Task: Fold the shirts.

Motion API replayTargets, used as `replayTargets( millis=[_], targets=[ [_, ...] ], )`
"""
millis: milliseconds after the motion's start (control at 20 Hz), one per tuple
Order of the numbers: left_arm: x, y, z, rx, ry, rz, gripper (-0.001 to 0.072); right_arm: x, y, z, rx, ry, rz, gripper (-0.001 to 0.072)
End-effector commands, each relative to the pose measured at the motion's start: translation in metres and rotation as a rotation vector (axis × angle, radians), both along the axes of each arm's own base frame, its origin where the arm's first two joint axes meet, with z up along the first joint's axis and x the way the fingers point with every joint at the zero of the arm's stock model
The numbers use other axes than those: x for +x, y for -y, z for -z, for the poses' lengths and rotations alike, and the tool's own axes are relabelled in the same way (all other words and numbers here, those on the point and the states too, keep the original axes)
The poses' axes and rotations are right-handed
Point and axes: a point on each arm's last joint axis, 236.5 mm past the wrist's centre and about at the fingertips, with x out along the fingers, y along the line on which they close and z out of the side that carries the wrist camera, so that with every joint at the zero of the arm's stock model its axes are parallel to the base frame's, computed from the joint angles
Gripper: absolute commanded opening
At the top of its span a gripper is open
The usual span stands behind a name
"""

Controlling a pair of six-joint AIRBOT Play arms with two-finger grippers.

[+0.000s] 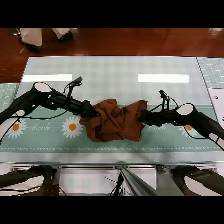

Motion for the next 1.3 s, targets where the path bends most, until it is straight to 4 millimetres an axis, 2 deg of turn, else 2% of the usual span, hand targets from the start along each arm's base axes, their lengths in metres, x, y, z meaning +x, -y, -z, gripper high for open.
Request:
replayTargets(
  millis=[0,50,100,200,300,350,450,550,700,750,850,950,1000,1100,1150,1250],
  targets=[
    [0.006,-0.002,-0.004,-0.004,0.011,-0.011,0.0019,0.004,-0.008,-0.010,0.016,0.015,-0.080,0.0023],
    [0.015,-0.005,-0.013,-0.013,0.039,-0.025,0.0019,0.011,-0.007,-0.024,0.014,0.036,-0.120,0.0022],
    [0.030,-0.006,-0.029,-0.036,0.079,-0.051,0.0019,0.026,-0.005,-0.046,0.017,0.075,-0.147,0.0022],
    [0.070,-0.013,-0.086,-0.097,0.239,-0.113,0.0018,0.067,0.002,-0.107,0.023,0.193,-0.155,0.0022],
    [0.111,-0.027,-0.163,-0.108,0.480,-0.191,0.0018,0.108,0.009,-0.192,0.010,0.375,-0.155,0.0022],
    [0.131,-0.038,-0.208,-0.104,0.607,-0.262,0.0018,0.123,0.013,-0.241,-0.008,0.483,-0.159,0.0022],
    [0.151,-0.062,-0.292,-0.081,0.813,-0.391,0.0018,0.132,0.025,-0.326,-0.093,0.661,-0.163,0.0022],
    [0.141,-0.086,-0.368,-0.023,1.009,-0.453,0.0017,0.118,0.036,-0.398,-0.176,0.810,-0.180,0.0022],
    [0.102,-0.130,-0.442,0.157,1.232,-0.561,0.0018,0.075,0.058,-0.484,-0.296,1.022,-0.150,0.0022],
    [0.083,-0.146,-0.462,0.215,1.292,-0.612,0.0017,0.056,0.064,-0.503,-0.320,1.077,-0.132,0.0022],
    [0.038,-0.168,-0.490,0.296,1.384,-0.684,0.0018,0.014,0.074,-0.530,-0.365,1.158,-0.113,0.0022],
    [-0.012,-0.170,-0.507,0.314,1.449,-0.688,0.0018,-0.028,0.079,-0.546,-0.392,1.213,-0.114,0.0022],
    [-0.034,-0.168,-0.510,0.316,1.463,-0.676,0.0018,-0.048,0.082,-0.551,-0.403,1.233,-0.114,0.0022],
    [-0.072,-0.168,-0.499,0.349,1.439,-0.645,0.0018,-0.077,0.085,-0.549,-0.414,1.234,-0.114,0.0022],
    [-0.086,-0.173,-0.484,0.389,1.382,-0.641,0.0018,-0.088,0.086,-0.542,-0.415,1.214,-0.122,0.0022],
    [-0.104,-0.195,-0.447,0.499,1.234,-0.681,0.0018,-0.106,0.090,-0.519,-0.424,1.140,-0.131,0.0022]
  ],
)
